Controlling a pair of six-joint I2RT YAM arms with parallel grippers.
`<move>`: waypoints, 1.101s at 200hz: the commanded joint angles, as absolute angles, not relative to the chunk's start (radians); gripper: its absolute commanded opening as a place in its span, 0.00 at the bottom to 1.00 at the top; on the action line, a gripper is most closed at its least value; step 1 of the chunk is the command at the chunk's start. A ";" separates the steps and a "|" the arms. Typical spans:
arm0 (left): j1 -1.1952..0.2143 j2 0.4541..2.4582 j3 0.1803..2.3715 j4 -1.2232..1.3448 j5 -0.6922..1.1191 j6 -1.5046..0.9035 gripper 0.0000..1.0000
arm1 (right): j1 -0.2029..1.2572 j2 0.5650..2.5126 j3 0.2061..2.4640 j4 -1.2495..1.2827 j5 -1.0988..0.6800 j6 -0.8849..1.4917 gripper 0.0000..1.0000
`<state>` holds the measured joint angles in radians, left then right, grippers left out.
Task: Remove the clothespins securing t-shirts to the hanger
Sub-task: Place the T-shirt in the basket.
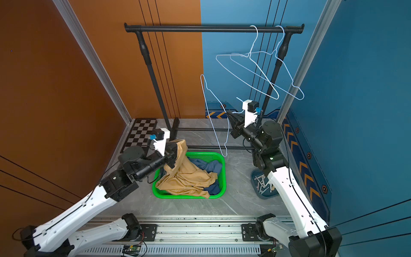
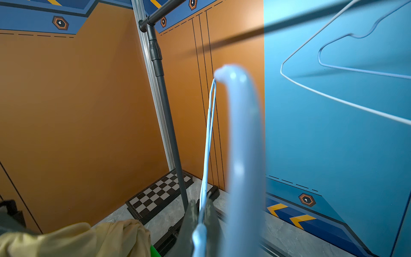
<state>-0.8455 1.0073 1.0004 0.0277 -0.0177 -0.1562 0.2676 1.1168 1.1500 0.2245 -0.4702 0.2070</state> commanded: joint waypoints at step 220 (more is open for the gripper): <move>-0.818 1.771 1.215 -0.338 -0.032 -0.049 0.00 | 0.146 1.039 1.124 0.110 -0.521 0.182 0.00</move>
